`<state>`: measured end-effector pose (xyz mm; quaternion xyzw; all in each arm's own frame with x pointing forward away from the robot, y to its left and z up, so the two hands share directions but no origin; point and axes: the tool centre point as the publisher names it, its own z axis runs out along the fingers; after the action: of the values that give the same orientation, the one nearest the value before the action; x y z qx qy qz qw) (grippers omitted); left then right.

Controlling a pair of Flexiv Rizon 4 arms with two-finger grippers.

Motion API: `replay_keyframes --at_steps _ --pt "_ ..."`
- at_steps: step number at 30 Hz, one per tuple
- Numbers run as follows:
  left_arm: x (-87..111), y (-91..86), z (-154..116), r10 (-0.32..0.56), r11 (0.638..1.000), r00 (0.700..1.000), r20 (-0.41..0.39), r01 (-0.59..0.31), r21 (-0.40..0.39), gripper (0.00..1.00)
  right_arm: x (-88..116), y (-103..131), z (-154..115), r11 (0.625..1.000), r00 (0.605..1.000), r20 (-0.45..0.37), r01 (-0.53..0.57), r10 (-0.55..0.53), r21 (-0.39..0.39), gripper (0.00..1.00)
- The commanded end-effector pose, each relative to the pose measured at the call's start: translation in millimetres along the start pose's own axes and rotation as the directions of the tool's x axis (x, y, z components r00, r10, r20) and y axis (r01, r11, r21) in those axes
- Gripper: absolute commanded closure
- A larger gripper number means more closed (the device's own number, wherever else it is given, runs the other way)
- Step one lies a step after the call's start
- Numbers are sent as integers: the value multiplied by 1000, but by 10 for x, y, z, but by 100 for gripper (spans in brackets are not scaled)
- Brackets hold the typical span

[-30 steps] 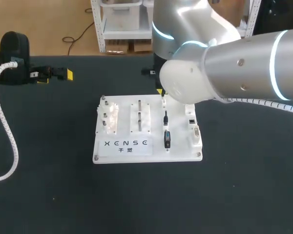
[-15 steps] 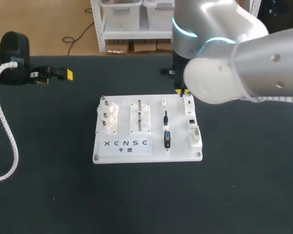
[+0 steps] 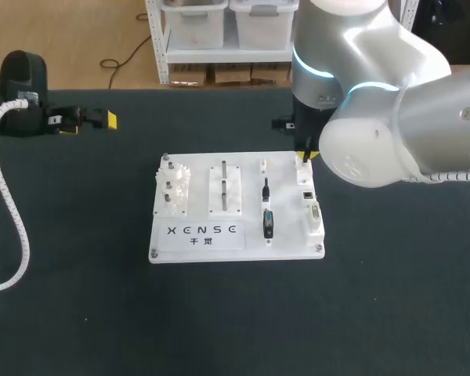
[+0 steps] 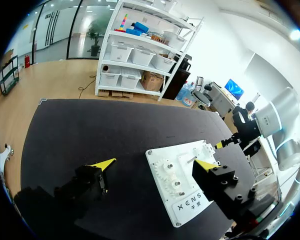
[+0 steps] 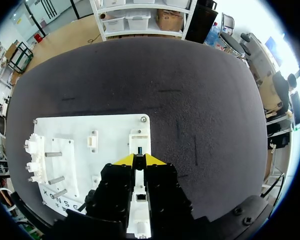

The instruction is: Insert the USB connector, Ethernet cable, and multi-pin plug into their matching sockets one by one.

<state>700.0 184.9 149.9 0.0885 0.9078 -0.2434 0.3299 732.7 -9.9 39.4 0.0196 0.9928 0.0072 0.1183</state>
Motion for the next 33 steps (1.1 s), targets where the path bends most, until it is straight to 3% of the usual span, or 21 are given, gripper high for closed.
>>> replay_keyframes --at_steps 1,33 --pt "0 0 0 0 1000 1000 0 0 0 0 -15 14 43 1000 1000 8 -1 1 4 100" --pt "0 0 0 0 1000 1000 0 0 0 0 -27 -10 101 1000 1000 11 -7 7 11 100"
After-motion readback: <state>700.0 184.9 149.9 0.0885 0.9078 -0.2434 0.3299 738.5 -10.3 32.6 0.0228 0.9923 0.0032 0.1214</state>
